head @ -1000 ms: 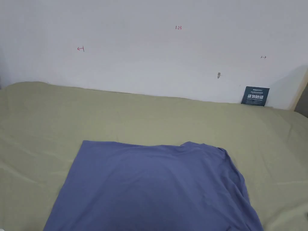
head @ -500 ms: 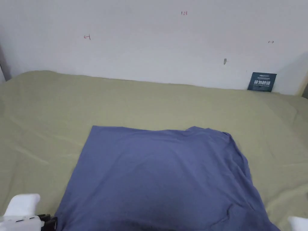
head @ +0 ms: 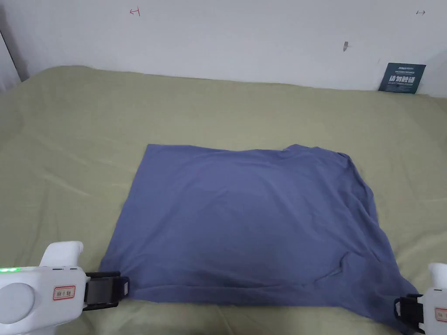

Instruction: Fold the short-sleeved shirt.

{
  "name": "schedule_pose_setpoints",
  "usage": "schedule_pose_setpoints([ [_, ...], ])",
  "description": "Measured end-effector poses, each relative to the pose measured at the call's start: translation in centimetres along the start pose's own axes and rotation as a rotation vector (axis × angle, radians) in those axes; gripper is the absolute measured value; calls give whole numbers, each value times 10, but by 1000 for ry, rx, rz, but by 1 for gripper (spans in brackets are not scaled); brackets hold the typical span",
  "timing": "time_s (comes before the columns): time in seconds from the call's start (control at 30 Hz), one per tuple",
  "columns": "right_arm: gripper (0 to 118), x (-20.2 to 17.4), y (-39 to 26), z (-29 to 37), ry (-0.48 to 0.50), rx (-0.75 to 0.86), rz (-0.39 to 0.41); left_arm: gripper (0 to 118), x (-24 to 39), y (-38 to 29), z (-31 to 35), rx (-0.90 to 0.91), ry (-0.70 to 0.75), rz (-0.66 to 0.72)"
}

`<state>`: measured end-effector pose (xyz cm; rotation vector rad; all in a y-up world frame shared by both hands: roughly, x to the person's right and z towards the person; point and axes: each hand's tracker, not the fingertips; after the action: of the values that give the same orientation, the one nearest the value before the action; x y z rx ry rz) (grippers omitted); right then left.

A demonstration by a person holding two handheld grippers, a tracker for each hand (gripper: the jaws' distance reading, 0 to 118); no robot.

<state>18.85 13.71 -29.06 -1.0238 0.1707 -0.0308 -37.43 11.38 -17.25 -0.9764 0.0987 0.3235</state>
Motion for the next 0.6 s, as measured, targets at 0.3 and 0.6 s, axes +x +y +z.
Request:
schedule_pose_setpoints([
  [0.3,15,16,10,-12,13,-4,-57,0,4,9,-29,6,36,-51],
  [0.6,38,25,18,-63,-44,-175,32,0,15,18,-17,2,2,-67],
])
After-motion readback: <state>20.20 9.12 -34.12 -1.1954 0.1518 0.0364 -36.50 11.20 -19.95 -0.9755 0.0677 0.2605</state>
